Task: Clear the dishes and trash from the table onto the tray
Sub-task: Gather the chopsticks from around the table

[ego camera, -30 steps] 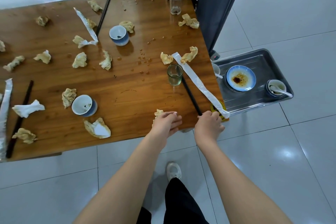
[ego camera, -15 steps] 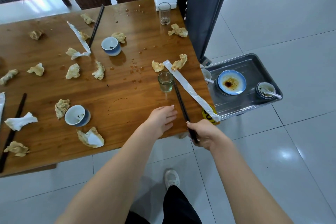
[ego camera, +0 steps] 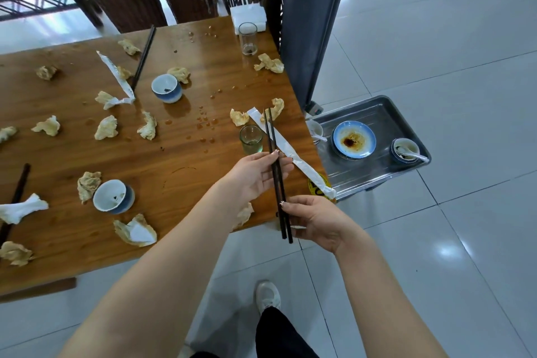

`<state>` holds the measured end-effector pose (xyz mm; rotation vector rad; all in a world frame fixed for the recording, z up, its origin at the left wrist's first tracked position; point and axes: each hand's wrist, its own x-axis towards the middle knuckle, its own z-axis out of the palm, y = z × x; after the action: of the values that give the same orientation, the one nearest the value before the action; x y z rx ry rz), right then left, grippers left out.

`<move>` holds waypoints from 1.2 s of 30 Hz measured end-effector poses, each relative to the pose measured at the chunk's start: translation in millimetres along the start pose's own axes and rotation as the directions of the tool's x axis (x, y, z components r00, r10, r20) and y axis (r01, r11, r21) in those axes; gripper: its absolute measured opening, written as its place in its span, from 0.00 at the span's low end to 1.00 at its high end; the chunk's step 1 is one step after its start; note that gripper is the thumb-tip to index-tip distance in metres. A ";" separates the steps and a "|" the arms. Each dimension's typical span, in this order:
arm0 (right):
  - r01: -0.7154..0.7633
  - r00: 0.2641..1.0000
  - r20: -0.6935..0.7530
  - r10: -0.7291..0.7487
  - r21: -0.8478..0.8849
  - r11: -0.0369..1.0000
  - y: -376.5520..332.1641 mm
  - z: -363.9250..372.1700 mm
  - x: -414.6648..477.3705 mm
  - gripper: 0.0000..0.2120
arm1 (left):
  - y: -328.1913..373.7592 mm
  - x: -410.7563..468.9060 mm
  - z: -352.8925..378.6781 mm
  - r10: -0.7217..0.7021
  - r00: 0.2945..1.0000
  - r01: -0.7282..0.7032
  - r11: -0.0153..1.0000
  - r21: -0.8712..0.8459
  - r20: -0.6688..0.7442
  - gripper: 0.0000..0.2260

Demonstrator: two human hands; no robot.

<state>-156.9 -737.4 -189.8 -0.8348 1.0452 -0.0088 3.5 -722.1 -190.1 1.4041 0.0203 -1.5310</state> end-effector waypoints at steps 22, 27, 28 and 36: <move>0.191 0.922 0.381 -0.066 -0.299 0.935 -57.9 190.7 -18.4 0.05 | 52.1 -155.8 -152.5 0.291 0.953 -0.295 0.955 -0.031 -0.085 0.10; 0.227 0.904 0.422 -0.069 -0.337 0.914 -40.3 258.0 -30.0 0.07 | 49.8 -199.8 -213.3 0.312 0.942 -0.322 0.944 -0.076 -0.123 0.14; 0.235 0.902 0.427 -0.066 -0.356 0.905 -35.6 272.4 -32.4 0.08 | 48.0 -209.1 -226.6 0.317 0.939 -0.330 0.940 -0.088 -0.133 0.14; 0.238 0.895 0.447 -0.018 -0.441 0.865 10.0 391.8 -49.3 0.06 | 30.3 -286.8 -334.4 0.330 0.927 -0.362 0.911 -0.195 -0.181 0.11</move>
<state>112.4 -475.2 -68.1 -1.3004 0.5651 0.3261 212.5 -353.6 -65.4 1.2557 0.0300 -1.0947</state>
